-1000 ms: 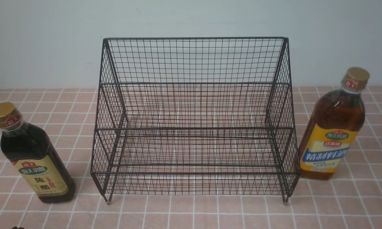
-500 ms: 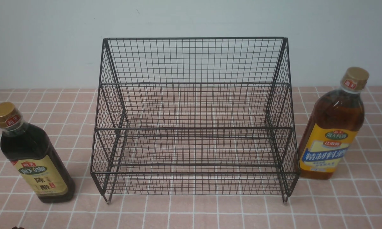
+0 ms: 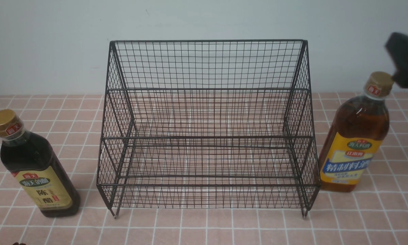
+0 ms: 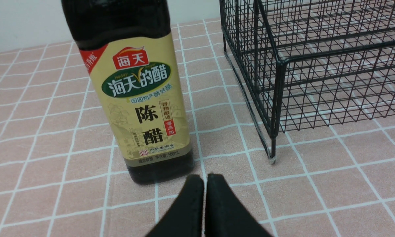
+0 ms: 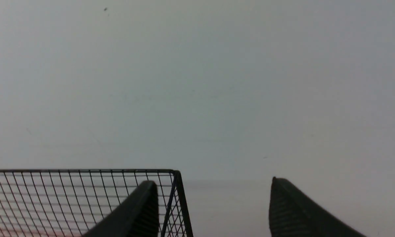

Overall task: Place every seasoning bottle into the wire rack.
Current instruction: Use the right arm to grab the condiment bottle closest to it, then use the right arm to put the condiment bottle back on the shelf

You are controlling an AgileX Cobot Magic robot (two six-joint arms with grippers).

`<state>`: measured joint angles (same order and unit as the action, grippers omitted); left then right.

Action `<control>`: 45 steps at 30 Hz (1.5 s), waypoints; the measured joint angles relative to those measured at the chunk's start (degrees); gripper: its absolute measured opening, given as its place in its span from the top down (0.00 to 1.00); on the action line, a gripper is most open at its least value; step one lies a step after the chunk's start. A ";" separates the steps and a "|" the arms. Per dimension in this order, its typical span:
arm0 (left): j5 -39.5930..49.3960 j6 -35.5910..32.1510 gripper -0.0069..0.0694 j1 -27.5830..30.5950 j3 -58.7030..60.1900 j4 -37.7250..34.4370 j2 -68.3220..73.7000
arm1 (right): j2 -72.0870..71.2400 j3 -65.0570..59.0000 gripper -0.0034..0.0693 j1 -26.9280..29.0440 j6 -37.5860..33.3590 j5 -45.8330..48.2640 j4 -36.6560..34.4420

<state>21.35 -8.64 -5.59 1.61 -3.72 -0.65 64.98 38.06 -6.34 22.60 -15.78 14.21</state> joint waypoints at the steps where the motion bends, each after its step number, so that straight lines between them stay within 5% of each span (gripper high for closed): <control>1: 0.00 0.00 0.92 0.00 0.00 0.00 0.00 | 0.23 0.05 0.35 -0.08 -0.12 -0.01 0.00; 11: 0.00 0.00 0.92 0.00 -0.02 0.00 0.00 | 9.26 0.06 0.33 -0.13 -2.73 -0.48 0.00; 17: 0.00 0.00 0.92 0.00 -0.02 0.00 0.00 | 11.72 0.24 0.51 -0.20 -3.64 0.76 0.87; 21: 0.00 0.00 0.92 0.00 -0.02 0.00 0.00 | 11.52 0.78 0.52 -0.20 -4.53 1.91 2.47; 33: 0.05 0.00 0.92 0.00 -0.02 0.00 0.00 | -0.39 10.75 0.52 -0.20 -3.43 16.14 7.98; 45: 0.05 0.00 0.92 0.00 -0.02 0.00 0.00 | -4.75 19.41 0.53 -3.11 15.21 6.28 20.57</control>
<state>21.40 -8.64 -5.59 1.59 -3.72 -0.65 60.23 57.47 -9.46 37.81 -9.50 34.78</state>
